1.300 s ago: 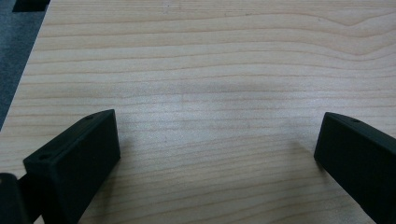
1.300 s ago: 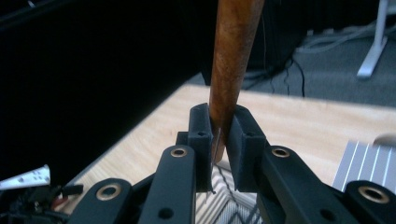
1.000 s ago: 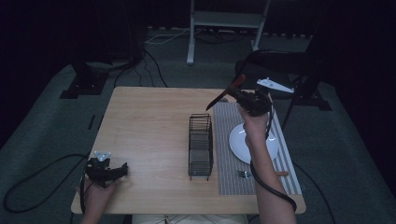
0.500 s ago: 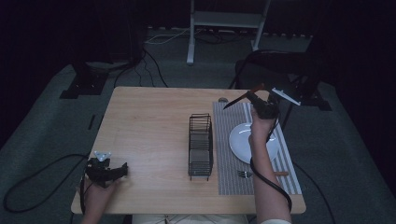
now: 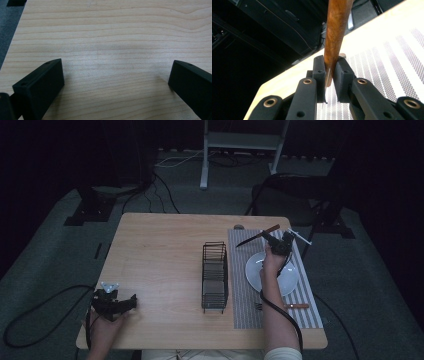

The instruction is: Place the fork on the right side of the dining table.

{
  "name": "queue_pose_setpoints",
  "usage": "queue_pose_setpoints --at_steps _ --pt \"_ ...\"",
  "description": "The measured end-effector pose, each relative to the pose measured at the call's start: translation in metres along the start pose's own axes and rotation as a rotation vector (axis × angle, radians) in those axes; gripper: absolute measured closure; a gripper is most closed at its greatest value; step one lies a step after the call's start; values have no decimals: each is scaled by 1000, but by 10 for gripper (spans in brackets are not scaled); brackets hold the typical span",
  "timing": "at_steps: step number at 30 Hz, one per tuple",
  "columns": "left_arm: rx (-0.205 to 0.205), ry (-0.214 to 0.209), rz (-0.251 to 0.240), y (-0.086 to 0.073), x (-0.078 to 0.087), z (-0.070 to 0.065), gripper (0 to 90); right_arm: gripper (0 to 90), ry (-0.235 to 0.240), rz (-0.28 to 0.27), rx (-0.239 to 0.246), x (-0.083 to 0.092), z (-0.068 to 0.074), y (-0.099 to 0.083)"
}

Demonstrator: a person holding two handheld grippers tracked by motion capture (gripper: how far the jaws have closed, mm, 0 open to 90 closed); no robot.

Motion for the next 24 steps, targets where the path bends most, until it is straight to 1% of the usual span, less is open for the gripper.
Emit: queue_pose_setpoints --at_steps 1,5,7,9,11,12,13,18,22,24 --pt "0 0 0 0 0 0 1 806 0 0 0 0 0 0" --pt "0 0 0 0 0 0 1 805 -4 -8 -49 -4 -10 -3" --pt "0 0 0 0 0 0 1 805 -23 -1 -49 -6 -14 -3" --pt "0 0 0 0 0 0 1 804 -17 3 -78 -7 -20 -2" --pt "0 0 0 0 0 0 1 801 -22 7 -100 -8 -24 -2" --pt "0 0 0 0 0 0 1 796 -33 9 -116 -8 -27 -2" --pt "0 0 0 0 0 0 1 788 -42 10 -122 -9 -29 -2" --pt "0 0 0 0 0 0 1 745 -135 57 -141 -11 -37 -1" --pt "0 0 0 0 0 0 1 725 -160 81 -154 -12 -41 0" --pt "0 0 0 0 0 0 1 703 -186 105 -153 -14 -43 1"
Point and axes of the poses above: each handheld gripper's, and its own axes: x roughly backward along the jaws, y roughly out of its top, z roughly to its left, the point moved 2 cm from there along -x, roughly forward along the jaws, and after that the axes turned 4 degrees about x, right-handed, at the moved point
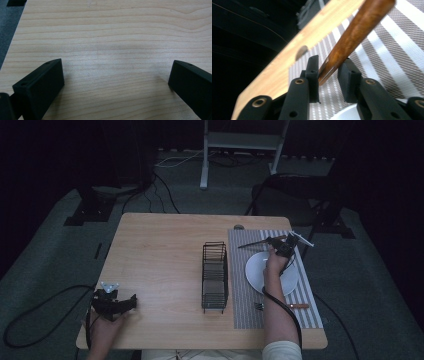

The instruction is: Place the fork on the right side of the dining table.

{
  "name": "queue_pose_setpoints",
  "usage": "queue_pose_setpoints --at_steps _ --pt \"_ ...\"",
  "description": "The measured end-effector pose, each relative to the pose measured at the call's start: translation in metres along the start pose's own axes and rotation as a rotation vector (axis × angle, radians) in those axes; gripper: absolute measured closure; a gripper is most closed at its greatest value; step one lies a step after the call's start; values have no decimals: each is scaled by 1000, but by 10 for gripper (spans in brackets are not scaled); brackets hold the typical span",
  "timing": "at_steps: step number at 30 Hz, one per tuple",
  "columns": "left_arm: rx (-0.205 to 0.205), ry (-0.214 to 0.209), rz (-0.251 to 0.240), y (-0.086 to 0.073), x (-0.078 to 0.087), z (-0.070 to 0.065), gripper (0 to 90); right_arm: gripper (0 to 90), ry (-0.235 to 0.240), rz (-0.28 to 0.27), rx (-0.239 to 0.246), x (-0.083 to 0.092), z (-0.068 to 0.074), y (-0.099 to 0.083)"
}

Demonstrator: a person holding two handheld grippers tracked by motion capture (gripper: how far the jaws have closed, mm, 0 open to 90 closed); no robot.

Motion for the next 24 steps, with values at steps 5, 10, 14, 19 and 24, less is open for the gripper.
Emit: queue_pose_setpoints --at_steps 5,10,14,19,24 --pt "0 0 0 0 0 0 1 659 -44 36 -28 -6 -11 0" --pt "0 0 0 0 0 0 1 588 -106 94 9 -12 -16 3" --pt "0 0 0 0 0 0 1 495 -144 114 24 -14 -17 4" --pt "0 0 0 0 0 0 1 471 -174 126 30 -10 -21 7" --pt "0 0 0 0 0 0 1 443 -160 152 35 -10 -22 10"
Point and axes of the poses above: each handheld gripper's, and its own axes: x roughly backward along the jaws, y roughly out of its top, z roughly to its left, the point moved 2 cm from there along -x, roughly forward along the jaws, and after that the axes turned 4 degrees about x, right-handed, at the moved point
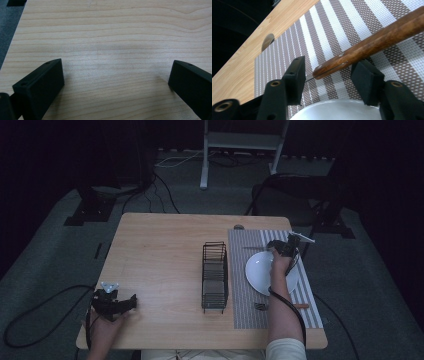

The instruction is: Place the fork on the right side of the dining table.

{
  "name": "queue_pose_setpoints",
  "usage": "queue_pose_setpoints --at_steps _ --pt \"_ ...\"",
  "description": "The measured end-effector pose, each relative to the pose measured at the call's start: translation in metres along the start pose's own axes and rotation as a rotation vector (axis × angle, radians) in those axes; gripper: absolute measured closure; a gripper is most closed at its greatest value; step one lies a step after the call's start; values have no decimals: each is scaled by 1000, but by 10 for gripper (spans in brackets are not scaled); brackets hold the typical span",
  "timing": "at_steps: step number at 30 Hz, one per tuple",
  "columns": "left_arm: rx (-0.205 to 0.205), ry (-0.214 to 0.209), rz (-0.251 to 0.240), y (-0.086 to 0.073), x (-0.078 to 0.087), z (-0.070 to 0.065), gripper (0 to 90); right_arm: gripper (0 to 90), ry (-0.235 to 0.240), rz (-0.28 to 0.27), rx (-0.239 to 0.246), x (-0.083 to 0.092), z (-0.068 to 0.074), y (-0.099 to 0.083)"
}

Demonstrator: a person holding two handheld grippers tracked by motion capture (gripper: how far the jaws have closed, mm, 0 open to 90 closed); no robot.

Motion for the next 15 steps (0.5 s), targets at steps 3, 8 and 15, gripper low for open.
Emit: queue_pose_setpoints --at_steps 3,8,15 --pt "0 0 0 0 0 0 1 429 8 17 25 -1 0 2" --pt "0 0 0 0 0 0 0 431 -29 51 87 0 3 6" --pt "2 2 0 0 0 0 1 678 -57 32 110 0 -2 6"
Point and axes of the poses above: each handheld gripper's, and its own axes: x roughly backward along the jaws, y roughly out of its top, z roughly to its left, the point moved 2 cm from there along -x, roughly forward along the jaws, and after that the axes turned 4 degrees about x, right-handed, at the moved point
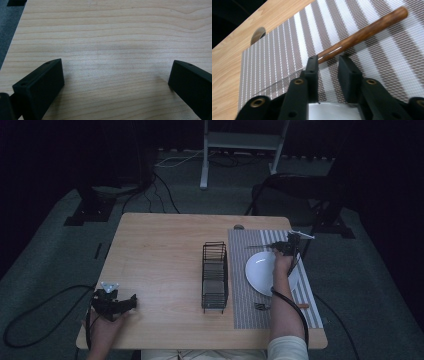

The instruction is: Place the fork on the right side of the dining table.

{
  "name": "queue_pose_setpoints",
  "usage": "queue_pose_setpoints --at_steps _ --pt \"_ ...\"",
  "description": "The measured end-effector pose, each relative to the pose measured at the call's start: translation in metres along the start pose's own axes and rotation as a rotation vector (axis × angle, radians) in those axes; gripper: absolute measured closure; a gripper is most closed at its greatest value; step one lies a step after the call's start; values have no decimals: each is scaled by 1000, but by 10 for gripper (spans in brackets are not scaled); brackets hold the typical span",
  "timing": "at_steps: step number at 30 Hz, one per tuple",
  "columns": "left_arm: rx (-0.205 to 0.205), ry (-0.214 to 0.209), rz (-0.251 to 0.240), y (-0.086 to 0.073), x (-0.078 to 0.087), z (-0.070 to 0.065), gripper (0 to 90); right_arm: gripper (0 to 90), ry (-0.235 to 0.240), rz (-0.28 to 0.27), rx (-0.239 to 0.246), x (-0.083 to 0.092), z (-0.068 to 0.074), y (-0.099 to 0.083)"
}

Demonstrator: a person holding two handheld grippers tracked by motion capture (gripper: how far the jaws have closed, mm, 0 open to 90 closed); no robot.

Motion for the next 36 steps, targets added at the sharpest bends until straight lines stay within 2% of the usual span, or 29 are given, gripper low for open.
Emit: queue_pose_setpoints --at_steps 1,3,5,9,14,16,18,22,26,29,36 --pt "0 0 0 0 0 0 0 661 2 4 3 -1 0 0" --pt "0 0 0 0 0 0 0 590 -18 -25 -12 1 0 0" --pt "0 0 0 0 0 0 1 556 -10 -18 -17 1 0 0" --pt "0 0 0 0 0 0 1 537 -11 0 7 2 1 1" --pt "0 0 0 0 0 0 1 421 13 19 33 3 3 0" --pt "0 0 0 0 0 0 1 368 1 19 66 6 6 -1" --pt "0 0 0 0 0 0 0 295 12 19 88 7 7 0" --pt "0 0 0 0 0 0 0 224 7 23 138 8 9 0" --pt "0 0 0 0 0 0 1 208 -6 22 190 8 13 -2" --pt "0 0 0 0 0 0 1 199 -20 27 260 10 17 -4" --pt "0 0 0 0 0 0 1 192 3 13 340 20 23 -8"
Point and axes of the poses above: each handheld gripper's, and its own axes: x roughly backward along the jaws, y roughly out of its top, z roughly to its left, the point moved 2 cm from there along -x, roughly forward along the jaws, and after that the axes turned 4 degrees about x, right-handed, at the moved point
